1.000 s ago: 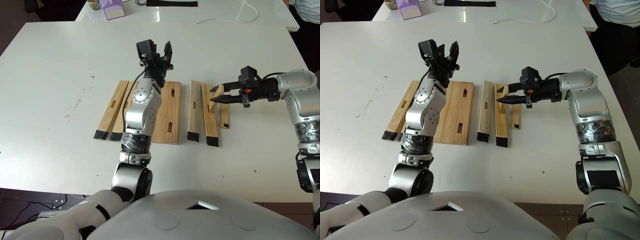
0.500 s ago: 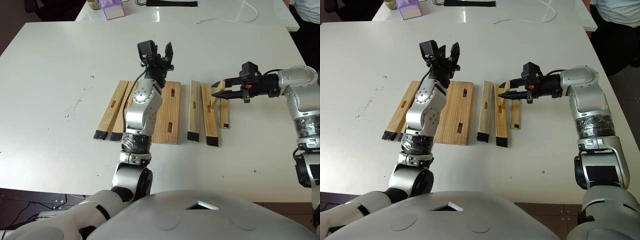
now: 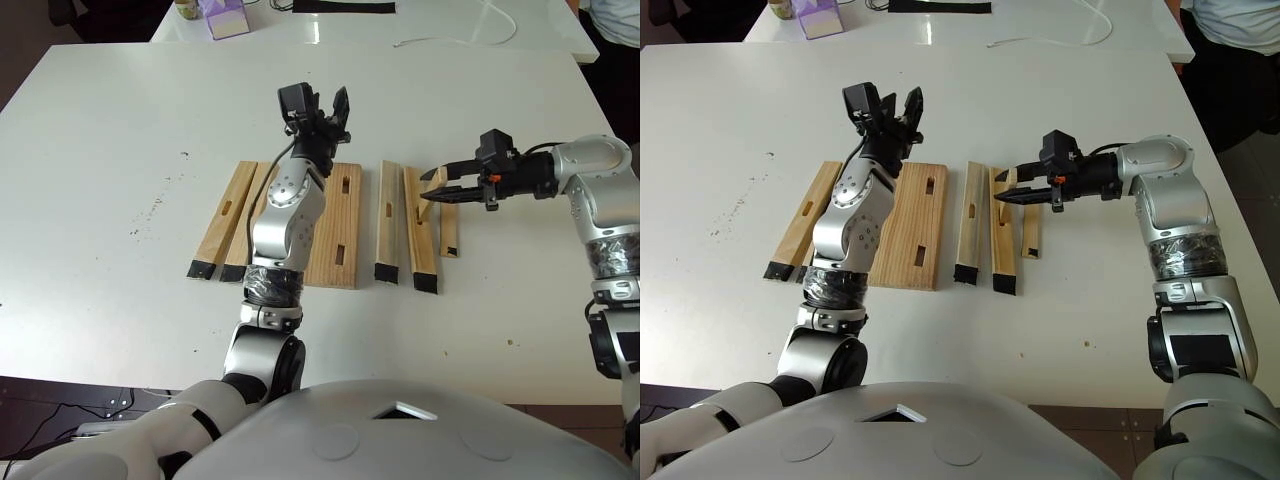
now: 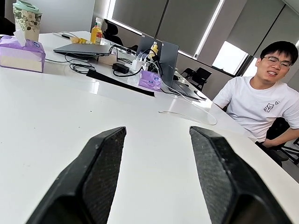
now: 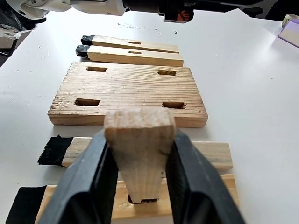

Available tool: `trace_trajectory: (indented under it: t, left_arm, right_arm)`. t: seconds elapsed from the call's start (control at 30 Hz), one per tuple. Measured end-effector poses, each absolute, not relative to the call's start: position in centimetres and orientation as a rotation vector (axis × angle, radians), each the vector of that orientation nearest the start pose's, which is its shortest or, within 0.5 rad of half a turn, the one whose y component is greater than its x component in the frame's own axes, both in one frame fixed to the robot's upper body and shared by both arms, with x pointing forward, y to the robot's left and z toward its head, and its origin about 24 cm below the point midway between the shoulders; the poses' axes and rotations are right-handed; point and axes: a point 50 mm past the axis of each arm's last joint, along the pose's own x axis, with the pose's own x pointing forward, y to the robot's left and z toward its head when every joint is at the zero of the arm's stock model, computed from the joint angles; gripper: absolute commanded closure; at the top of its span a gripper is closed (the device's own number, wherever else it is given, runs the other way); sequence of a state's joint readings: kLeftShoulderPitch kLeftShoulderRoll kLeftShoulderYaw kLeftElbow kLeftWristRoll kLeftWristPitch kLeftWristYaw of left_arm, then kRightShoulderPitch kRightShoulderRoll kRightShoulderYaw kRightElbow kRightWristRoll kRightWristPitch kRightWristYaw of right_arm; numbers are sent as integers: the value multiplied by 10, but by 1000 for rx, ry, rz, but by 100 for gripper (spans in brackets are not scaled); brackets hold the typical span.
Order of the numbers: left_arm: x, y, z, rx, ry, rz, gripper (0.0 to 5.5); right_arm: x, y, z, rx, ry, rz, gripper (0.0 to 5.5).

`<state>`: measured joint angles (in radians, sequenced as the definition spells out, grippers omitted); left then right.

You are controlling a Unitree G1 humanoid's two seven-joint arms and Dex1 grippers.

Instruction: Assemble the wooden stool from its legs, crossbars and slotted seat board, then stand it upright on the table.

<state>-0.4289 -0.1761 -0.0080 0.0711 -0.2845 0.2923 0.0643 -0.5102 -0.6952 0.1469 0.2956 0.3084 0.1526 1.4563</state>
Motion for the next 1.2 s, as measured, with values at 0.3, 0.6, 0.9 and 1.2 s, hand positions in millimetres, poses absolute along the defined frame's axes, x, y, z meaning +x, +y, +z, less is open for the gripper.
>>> trace_trajectory:
  t: [0.3, 0.6, 0.9, 1.2]
  left_arm:
    - [319, 67, 117, -412, -3, -211, 297]
    - [319, 66, 118, -412, -2, -225, 297]
    - [318, 66, 122, -416, -14, -231, 297]
    - [318, 68, 121, -420, -8, -225, 297]
  right_arm:
    - [293, -208, 113, -322, 291, 1405, 419]
    - [297, -212, 103, -313, 260, 1356, 419]
    - [297, -207, 100, -304, 246, 1356, 419]
    - [289, -214, 67, -165, 354, 1208, 289]
